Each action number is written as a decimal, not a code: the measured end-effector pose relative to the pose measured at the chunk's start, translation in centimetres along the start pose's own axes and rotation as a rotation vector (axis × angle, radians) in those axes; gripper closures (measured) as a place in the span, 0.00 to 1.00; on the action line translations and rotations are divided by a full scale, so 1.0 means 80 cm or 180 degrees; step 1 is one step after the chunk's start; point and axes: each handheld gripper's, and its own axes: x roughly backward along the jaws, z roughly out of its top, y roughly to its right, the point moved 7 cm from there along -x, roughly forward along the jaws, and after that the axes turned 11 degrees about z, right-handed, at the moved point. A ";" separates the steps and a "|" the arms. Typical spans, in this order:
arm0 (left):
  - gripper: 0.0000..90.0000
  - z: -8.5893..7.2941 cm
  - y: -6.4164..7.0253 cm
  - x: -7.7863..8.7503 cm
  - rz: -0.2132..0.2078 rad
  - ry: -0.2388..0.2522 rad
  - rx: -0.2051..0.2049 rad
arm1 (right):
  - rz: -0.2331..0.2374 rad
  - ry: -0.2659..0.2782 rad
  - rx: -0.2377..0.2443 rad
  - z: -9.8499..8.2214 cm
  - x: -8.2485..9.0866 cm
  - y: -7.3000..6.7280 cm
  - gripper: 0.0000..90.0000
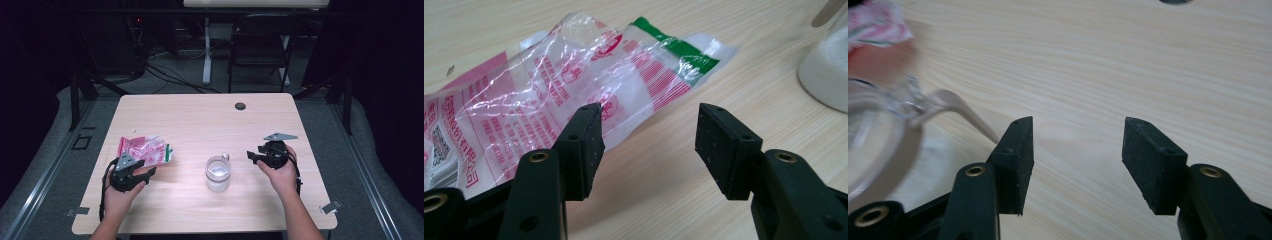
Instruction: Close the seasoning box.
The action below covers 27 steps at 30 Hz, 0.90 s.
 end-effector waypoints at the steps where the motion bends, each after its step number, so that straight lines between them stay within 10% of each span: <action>1: 0.49 -0.001 0.000 -0.001 0.0004 -0.0013 -0.0008 | -0.0036 -0.0010 -0.0043 -0.003 -0.002 0.005 0.52; 9: 0.49 -0.001 -0.001 -0.003 0.0033 -0.0022 -0.0073 | 0.0001 -0.0048 -0.0294 -0.017 -0.013 0.019 0.52; 27: 0.49 -0.004 0.001 -0.006 0.0019 -0.0063 -0.0081 | -0.0029 -0.0073 -0.0150 -0.028 -0.029 0.019 0.51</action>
